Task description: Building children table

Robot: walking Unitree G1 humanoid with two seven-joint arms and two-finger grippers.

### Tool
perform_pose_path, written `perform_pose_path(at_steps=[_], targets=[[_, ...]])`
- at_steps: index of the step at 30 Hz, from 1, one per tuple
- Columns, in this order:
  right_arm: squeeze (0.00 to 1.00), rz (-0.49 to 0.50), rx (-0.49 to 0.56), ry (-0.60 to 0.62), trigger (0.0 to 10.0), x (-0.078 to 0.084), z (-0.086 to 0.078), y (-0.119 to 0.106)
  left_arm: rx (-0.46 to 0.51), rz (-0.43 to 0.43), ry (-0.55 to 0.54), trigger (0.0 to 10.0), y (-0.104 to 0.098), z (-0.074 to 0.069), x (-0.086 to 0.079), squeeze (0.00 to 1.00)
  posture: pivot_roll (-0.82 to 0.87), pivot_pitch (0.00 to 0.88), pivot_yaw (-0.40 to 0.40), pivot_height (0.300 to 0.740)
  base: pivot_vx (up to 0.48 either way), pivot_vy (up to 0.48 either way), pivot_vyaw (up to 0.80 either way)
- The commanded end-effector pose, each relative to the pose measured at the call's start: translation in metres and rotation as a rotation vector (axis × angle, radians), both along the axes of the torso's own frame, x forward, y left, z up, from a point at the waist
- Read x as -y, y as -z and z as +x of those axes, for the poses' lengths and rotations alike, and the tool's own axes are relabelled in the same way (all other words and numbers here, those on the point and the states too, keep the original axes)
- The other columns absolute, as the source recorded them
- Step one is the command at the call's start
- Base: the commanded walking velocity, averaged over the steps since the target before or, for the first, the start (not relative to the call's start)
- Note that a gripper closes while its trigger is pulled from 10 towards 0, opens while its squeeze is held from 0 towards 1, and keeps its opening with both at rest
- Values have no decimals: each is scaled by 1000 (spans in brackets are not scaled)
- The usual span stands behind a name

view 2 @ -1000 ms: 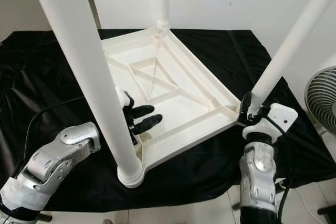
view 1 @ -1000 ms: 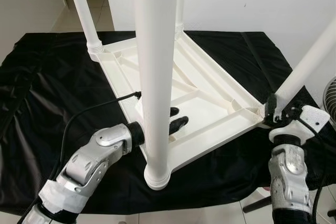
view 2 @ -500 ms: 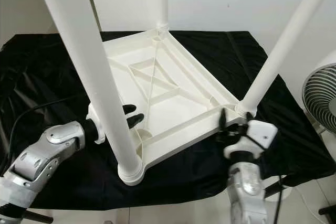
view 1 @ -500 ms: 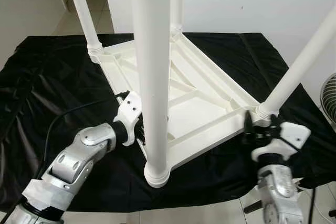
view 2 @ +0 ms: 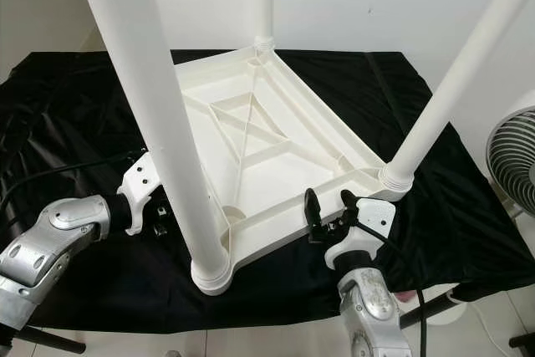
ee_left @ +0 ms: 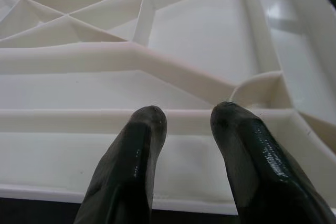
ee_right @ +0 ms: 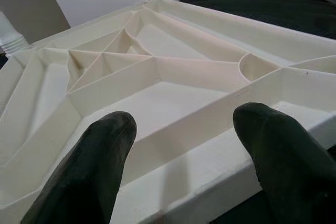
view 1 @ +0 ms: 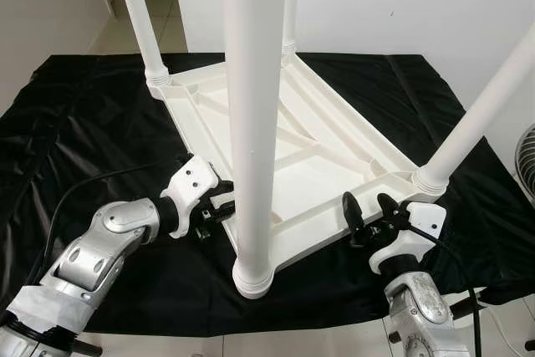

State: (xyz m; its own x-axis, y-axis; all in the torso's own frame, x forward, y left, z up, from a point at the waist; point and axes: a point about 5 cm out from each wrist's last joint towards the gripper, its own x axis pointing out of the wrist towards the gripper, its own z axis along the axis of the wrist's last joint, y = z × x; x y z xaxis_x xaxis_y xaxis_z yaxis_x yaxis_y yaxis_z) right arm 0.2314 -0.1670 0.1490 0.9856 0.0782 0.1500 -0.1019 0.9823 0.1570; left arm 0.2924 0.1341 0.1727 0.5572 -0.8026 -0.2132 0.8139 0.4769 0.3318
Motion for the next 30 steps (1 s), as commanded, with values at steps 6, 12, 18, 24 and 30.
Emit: perform_pose_path(at_steps=[6, 12, 18, 24, 30], targets=[[0, 1, -8, 14, 10000, 0, -19, 0, 10, 26, -53, 10000, 5, 6, -11, 0, -28, 121, 13, 740, 0, 0, 0], [0, -24, -35, 57, 10000, 6, -32, 4, 9, 42, -106, 10000, 11, 6, -22, 0, -32, 124, 13, 740, 0, 0, 0], [0, -25, -66, 80, 10000, 9, -36, 7, 11, 54, -153, 10000, 12, 11, -27, 0, -32, 131, 9, 740, 0, 0, 0], [0, -27, -93, 83, 10000, 11, -39, 10, 32, 79, -150, 10000, 14, 11, -22, 0, -32, 135, 9, 740, 0, 0, 0], [0, 9, -145, 124, 10000, 13, -38, 14, 30, 92, -9, 10000, 24, -1, 12, 0, -39, 143, 10, 740, 0, 0, 0]])
